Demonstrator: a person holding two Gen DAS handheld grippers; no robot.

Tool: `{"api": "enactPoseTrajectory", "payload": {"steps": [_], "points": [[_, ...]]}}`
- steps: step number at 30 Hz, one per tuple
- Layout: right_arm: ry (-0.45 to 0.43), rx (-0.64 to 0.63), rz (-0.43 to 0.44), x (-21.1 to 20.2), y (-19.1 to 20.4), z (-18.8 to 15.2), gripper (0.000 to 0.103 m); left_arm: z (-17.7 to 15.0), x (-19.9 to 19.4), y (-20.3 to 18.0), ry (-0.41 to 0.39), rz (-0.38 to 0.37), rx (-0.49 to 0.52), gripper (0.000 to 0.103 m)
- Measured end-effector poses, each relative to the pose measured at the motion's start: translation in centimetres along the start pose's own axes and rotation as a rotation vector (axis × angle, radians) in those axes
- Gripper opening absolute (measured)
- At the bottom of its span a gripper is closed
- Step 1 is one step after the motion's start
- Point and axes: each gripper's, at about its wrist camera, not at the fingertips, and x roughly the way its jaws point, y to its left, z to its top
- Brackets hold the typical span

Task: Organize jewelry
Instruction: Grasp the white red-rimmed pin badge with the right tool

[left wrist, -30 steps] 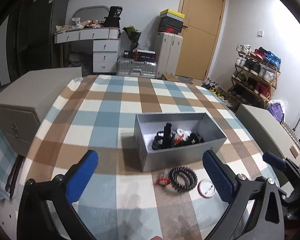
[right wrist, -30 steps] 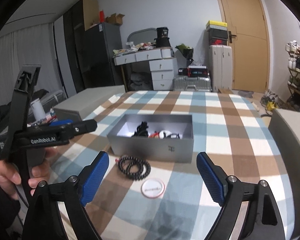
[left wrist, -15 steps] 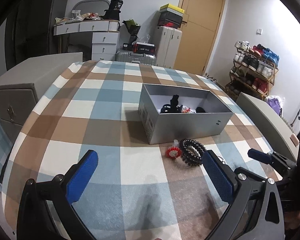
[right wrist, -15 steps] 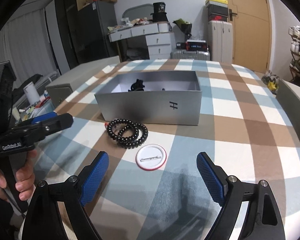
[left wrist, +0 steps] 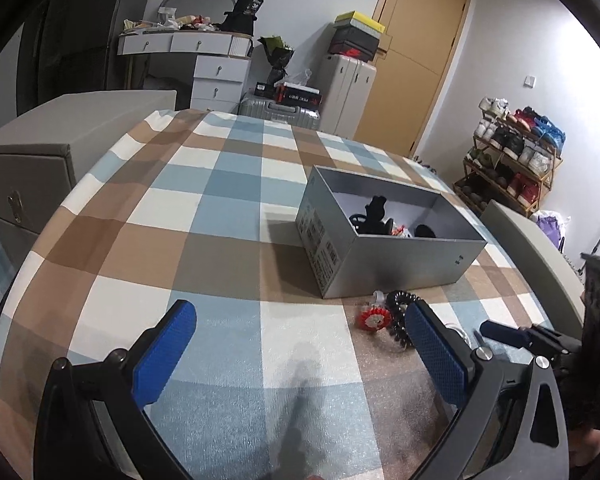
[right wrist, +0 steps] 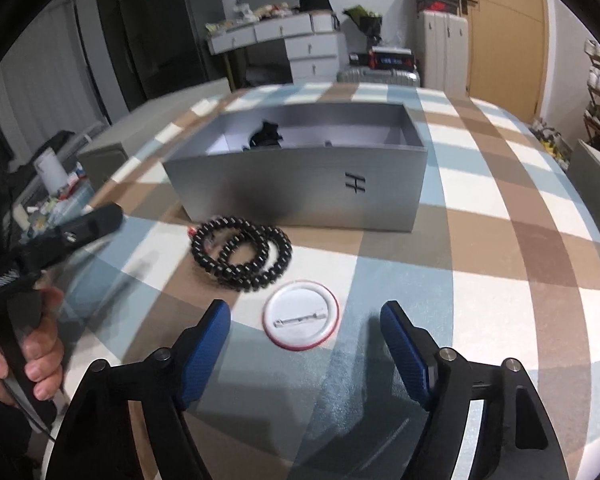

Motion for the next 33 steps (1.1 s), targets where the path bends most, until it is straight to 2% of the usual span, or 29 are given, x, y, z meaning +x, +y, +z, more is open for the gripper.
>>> {"api": "enactPoseTrajectory", "payload": {"steps": [2, 9, 18, 19, 20, 23, 33], "points": [[0.002, -0.007, -0.013, 0.0, 0.1, 0.0, 0.071, 0.0, 0.0, 0.1, 0.004, -0.006, -0.005, 0.102], [0.006, -0.101, -0.083, 0.4, 1.7, -0.1, 0.041, 0.0, 0.2, 0.2, 0.009, -0.011, -0.018, 0.102], [-0.012, -0.123, -0.100, 0.2, 2.0, -0.2, 0.039, 0.0, 0.5, 0.4, 0.038, -0.021, -0.034, 0.102], [-0.031, -0.113, -0.095, -0.1, 1.9, -0.2, 0.033, -0.1, 0.5, 0.3, 0.043, -0.022, -0.028, 0.102], [-0.037, -0.096, -0.069, -0.4, 1.6, -0.2, 0.032, 0.0, 0.6, 0.3, 0.047, -0.021, -0.025, 0.102], [-0.009, -0.069, -0.055, -0.1, 1.0, -0.2, 0.032, 0.0, 0.7, 0.3, 0.057, -0.021, -0.027, 0.102], [-0.063, -0.005, 0.014, -1.4, -0.4, -0.2, 0.032, 0.0, 1.2, 0.1, 0.086, -0.006, -0.018, 0.102]]}}
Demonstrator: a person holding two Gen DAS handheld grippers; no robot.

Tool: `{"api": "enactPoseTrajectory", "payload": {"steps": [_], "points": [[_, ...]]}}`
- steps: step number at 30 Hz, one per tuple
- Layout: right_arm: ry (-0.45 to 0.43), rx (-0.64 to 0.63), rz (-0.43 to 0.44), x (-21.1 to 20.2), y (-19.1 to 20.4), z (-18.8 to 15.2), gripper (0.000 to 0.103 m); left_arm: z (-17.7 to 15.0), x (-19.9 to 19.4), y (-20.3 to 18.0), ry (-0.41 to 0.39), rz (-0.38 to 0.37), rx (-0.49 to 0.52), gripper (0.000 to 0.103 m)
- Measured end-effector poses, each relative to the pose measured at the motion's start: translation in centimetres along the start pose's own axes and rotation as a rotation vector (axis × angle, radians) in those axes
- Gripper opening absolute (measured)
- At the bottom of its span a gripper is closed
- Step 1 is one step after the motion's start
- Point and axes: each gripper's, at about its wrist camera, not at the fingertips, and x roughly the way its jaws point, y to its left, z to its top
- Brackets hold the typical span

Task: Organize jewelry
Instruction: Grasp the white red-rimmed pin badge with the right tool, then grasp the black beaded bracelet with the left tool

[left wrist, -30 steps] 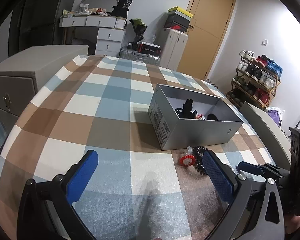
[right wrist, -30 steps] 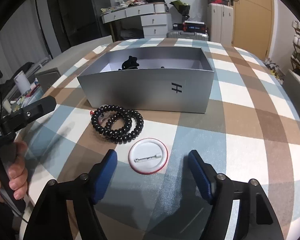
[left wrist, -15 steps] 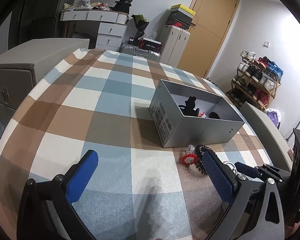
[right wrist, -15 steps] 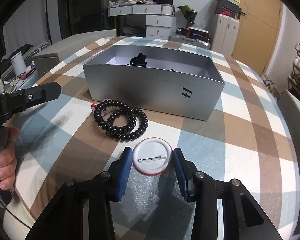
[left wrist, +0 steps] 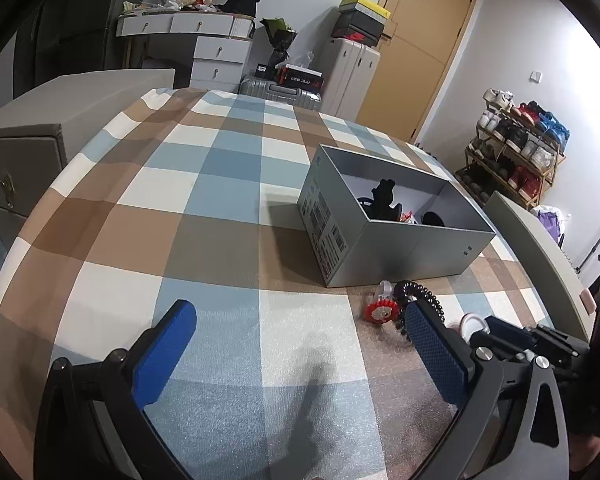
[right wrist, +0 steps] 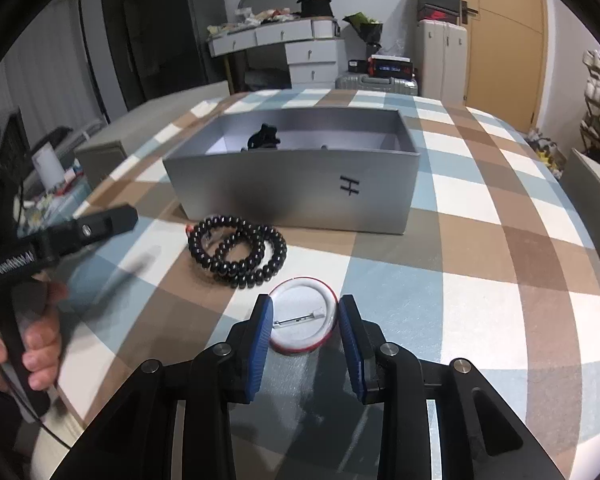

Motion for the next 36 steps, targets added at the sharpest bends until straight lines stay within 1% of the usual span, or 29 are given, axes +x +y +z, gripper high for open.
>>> {"api": "enactPoseTrajectory", "payload": {"steps": [4, 7, 10, 13, 16, 17, 18, 20, 22, 23, 25, 28, 29, 30, 31, 32, 34, 35, 36], "points": [[-0.045, 0.030, 0.036, -1.1, -0.7, -0.1, 0.032, 0.0, 0.0, -0.4, 0.012, 0.004, 0.028, 0.102], [-0.062, 0.046, 0.045, -1.6, -1.3, -0.1, 0.032, -0.1, 0.0, -1.1, 0.024, -0.004, 0.069, 0.102], [-0.071, 0.054, 0.051, -1.8, -1.7, -0.1, 0.032, 0.0, 0.3, -2.5, 0.056, -0.021, 0.119, 0.102], [-0.079, 0.068, 0.059, -2.1, -2.0, -0.2, 0.032, 0.1, 0.6, -4.4, 0.067, -0.026, 0.181, 0.102], [-0.092, 0.073, 0.073, -2.4, -2.3, -0.2, 0.032, 0.4, 1.5, -6.4, 0.117, -0.030, 0.246, 0.102], [-0.097, 0.074, 0.076, -2.6, -2.4, -0.3, 0.032, 0.5, 1.9, -7.0, 0.140, -0.045, 0.255, 0.102], [-0.102, 0.075, 0.081, -2.7, -2.5, -0.3, 0.032, 0.5, 2.1, -7.2, 0.148, -0.057, 0.252, 0.102], [-0.112, 0.079, 0.089, -3.1, -2.6, -0.4, 0.032, 0.8, 2.3, -7.4, 0.152, -0.050, 0.236, 0.102], [-0.120, 0.082, 0.096, -3.4, -2.8, -0.6, 0.033, 1.1, 2.7, -7.4, 0.156, -0.024, 0.218, 0.101], [-0.122, 0.084, 0.100, -3.4, -2.9, -0.7, 0.033, 1.2, 2.8, -7.5, 0.152, 0.001, 0.216, 0.100], [-0.125, 0.085, 0.109, -3.6, -3.0, -0.9, 0.033, 1.3, 3.0, -7.8, 0.151, 0.006, 0.224, 0.094], [-0.130, 0.094, 0.125, -3.6, -3.3, -1.0, 0.033, 1.2, 3.8, -8.3, 0.184, 0.022, 0.260, 0.079], [-0.133, 0.097, 0.127, -3.6, -3.5, -1.0, 0.033, 1.1, 4.1, -8.5, 0.202, 0.022, 0.268, 0.066], [-0.135, 0.101, 0.131, -3.6, -3.5, -1.1, 0.033, 0.9, 4.3, -8.6, 0.215, 0.021, 0.270, 0.056], [-0.136, 0.103, 0.134, -3.7, -3.6, -1.2, 0.033, 0.8, 4.5, -8.6, 0.223, 0.029, 0.271, 0.056], [-0.138, 0.106, 0.135, -3.7, -3.7, -1.2, 0.033, 0.9, 4.3, -8.6, 0.216, 0.036, 0.269, 0.052], [-0.140, 0.107, 0.139, -3.9, -3.8, -1.4, 0.033, 1.0, 4.1, -8.5, 0.212, 0.045, 0.266, 0.040], [-0.142, 0.107, 0.139, -3.9, -3.9, -1.4, 0.033, 1.0, 4.0, -8.3, 0.212, 0.058, 0.264, 0.028], [-0.143, 0.107, 0.140, -4.0, -3.9, -1.5, 0.033, 1.0, 3.9, -8.3, 0.211, 0.068, 0.265, 0.023]]}}
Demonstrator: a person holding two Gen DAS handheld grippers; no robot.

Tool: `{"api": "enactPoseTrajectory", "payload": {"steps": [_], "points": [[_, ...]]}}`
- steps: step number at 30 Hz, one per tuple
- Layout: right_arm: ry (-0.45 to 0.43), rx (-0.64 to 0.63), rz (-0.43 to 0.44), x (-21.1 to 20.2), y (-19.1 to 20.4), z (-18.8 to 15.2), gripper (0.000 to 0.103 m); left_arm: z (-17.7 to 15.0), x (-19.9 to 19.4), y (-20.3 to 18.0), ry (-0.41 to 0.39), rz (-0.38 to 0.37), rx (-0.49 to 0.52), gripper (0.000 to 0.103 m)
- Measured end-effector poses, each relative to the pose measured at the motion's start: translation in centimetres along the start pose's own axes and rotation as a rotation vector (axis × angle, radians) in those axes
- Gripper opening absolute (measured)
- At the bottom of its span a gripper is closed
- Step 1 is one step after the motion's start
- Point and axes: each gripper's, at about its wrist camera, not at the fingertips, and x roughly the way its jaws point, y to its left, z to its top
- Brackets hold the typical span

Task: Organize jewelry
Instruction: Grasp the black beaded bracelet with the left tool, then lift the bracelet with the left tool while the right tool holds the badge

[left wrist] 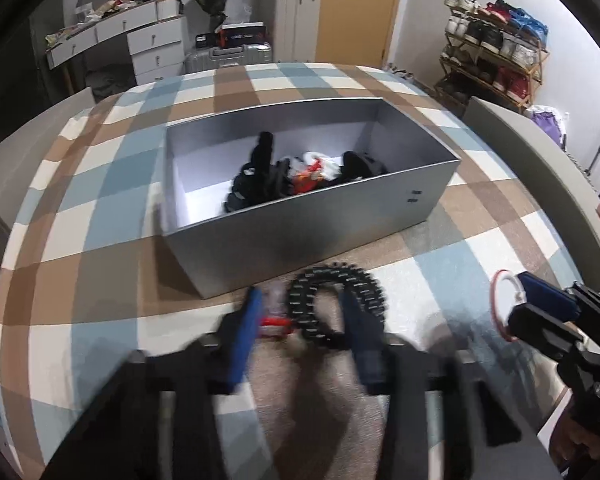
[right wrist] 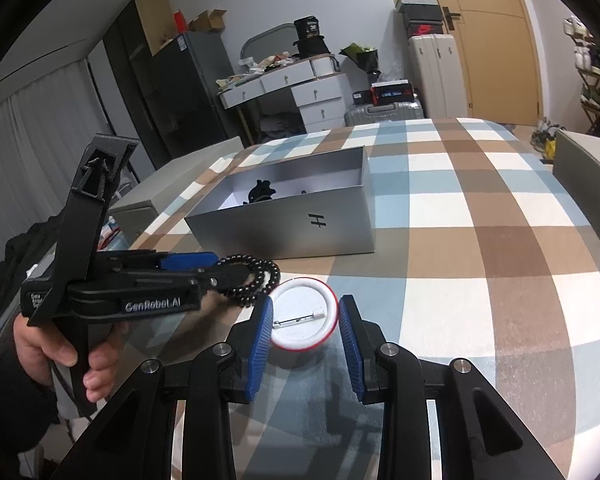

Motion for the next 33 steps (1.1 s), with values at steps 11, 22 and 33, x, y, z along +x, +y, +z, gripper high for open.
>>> {"api": "enactPoseTrajectory", "payload": {"steps": [11, 22, 33], "points": [[-0.015, 0.008, 0.007, -0.6, 0.0, 0.0, 0.033, -1.5, -0.5, 0.8, 0.034, 0.014, -0.010, 0.016], [-0.009, 0.013, 0.011, -0.7, 0.2, -0.1, 0.033, -1.7, -1.4, 1.5, 0.021, -0.004, -0.013, 0.015], [-0.001, 0.000, 0.009, -0.7, 1.1, 0.0, 0.033, -2.3, -1.3, 2.9, 0.059, -0.035, -0.036, 0.015]]}}
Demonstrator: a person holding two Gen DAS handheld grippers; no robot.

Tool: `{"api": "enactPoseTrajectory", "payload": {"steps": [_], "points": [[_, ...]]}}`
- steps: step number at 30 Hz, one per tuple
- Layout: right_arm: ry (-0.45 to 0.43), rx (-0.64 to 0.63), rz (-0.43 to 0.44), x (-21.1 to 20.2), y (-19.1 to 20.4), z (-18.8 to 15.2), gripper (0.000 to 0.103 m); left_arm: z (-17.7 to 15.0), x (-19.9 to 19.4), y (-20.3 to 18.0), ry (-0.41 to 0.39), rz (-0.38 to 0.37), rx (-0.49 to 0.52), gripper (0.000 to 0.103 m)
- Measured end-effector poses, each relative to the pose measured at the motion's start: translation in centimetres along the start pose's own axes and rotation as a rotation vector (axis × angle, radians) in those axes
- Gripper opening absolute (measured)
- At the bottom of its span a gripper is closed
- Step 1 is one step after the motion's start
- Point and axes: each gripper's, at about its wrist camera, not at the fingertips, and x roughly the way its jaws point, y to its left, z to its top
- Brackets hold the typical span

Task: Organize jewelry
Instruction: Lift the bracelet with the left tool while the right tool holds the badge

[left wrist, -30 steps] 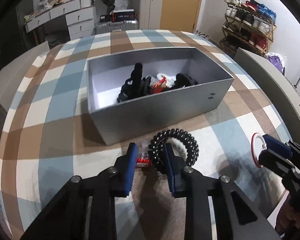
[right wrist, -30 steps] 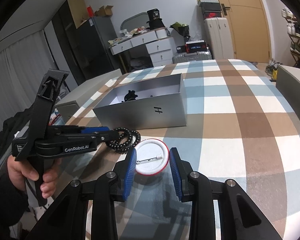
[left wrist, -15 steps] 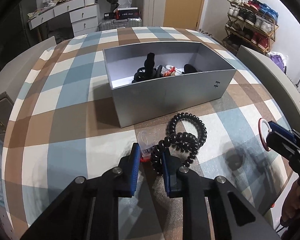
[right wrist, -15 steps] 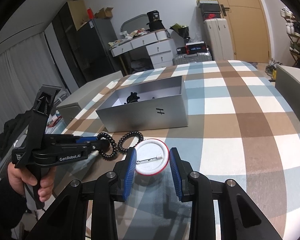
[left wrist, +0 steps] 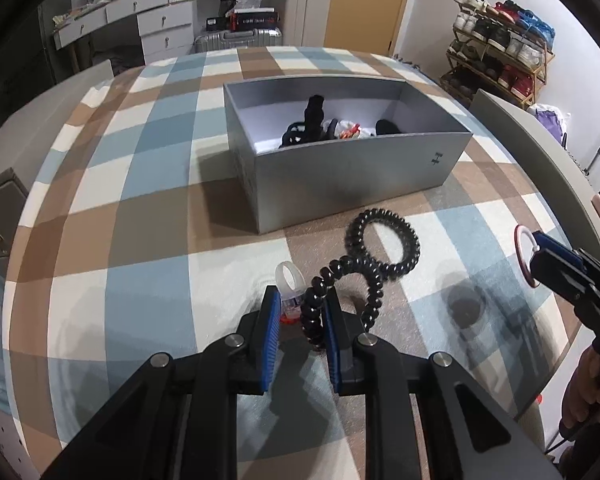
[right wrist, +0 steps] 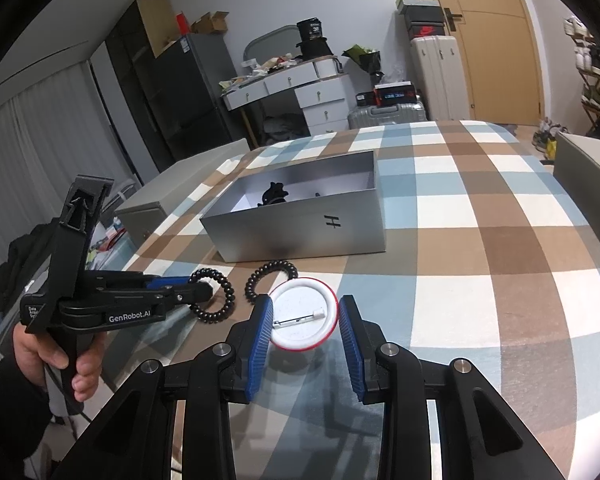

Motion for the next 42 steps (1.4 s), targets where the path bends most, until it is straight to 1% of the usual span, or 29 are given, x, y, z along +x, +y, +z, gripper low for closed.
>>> {"api": "enactPoseTrajectory", "payload": {"steps": [3, 14, 16, 18, 21, 23, 25, 26, 28, 29, 30, 31, 32, 34, 35, 38, 40, 41, 42], "points": [[0.001, 0.000, 0.000, 0.0, 0.1, 0.0, 0.033, -0.1, 0.1, 0.4, 0.016, -0.018, -0.015, 0.017], [0.005, -0.014, 0.002, 0.2, 0.8, 0.2, 0.033, -1.0, -0.3, 0.8, 0.042, -0.002, -0.004, 0.017], [0.005, -0.018, 0.004, 0.2, 0.9, 0.2, 0.033, -1.2, -0.5, 0.9, 0.049, 0.012, 0.000, 0.017], [0.005, -0.021, 0.004, 0.2, 1.0, 0.3, 0.033, -1.3, -0.7, 0.9, 0.038, 0.041, 0.013, 0.017], [0.004, -0.021, 0.006, 0.2, 1.2, 0.3, 0.033, -1.1, -1.1, 1.1, 0.001, 0.070, 0.035, 0.017], [0.006, -0.023, 0.007, 0.3, 1.3, 0.2, 0.033, -0.8, -0.9, 1.1, 0.001, 0.099, 0.058, 0.019], [0.009, -0.026, 0.008, 0.3, 1.4, 0.2, 0.033, -0.5, -0.5, 1.0, 0.010, 0.146, 0.086, 0.022], [0.008, -0.027, 0.007, 0.2, 1.5, 0.2, 0.033, -0.3, -0.4, 1.1, 0.012, 0.153, 0.095, 0.024], [0.008, -0.028, 0.006, 0.2, 1.5, 0.2, 0.033, 0.0, -0.4, 1.2, 0.010, 0.139, 0.107, 0.024], [0.008, -0.027, 0.005, 0.2, 1.4, 0.2, 0.033, 0.0, -0.4, 1.2, 0.009, 0.141, 0.116, 0.029], [0.007, -0.026, 0.004, 0.2, 1.4, 0.2, 0.033, 0.1, -0.3, 1.0, 0.013, 0.157, 0.143, 0.043], [0.007, -0.022, 0.003, 0.2, 1.4, 0.2, 0.033, 0.1, -0.1, 0.8, 0.017, 0.175, 0.169, 0.054], [0.008, -0.021, 0.003, 0.1, 1.3, 0.2, 0.033, 0.2, 0.2, 0.5, 0.020, 0.200, 0.213, 0.070], [0.007, -0.019, 0.003, 0.1, 1.3, 0.2, 0.033, 0.0, 0.1, 0.2, 0.008, 0.184, 0.272, 0.070], [0.008, -0.019, 0.003, 0.1, 1.2, 0.2, 0.033, 0.1, 0.3, 0.0, 0.019, 0.178, 0.303, 0.070], [0.007, -0.015, 0.006, 0.1, 1.2, 0.2, 0.033, 0.4, 0.4, -0.2, 0.018, 0.190, 0.367, 0.070], [0.009, -0.012, 0.007, 0.2, 1.1, 0.1, 0.033, 0.9, 0.3, -0.2, 0.009, 0.177, 0.395, 0.065], [0.012, -0.012, 0.006, 0.2, 1.0, 0.1, 0.033, 1.0, 0.2, -0.3, 0.014, 0.163, 0.407, 0.051], [0.014, -0.011, 0.006, 0.3, 1.0, 0.0, 0.033, 1.1, 0.3, -0.4, 0.027, 0.150, 0.419, 0.033]]}}
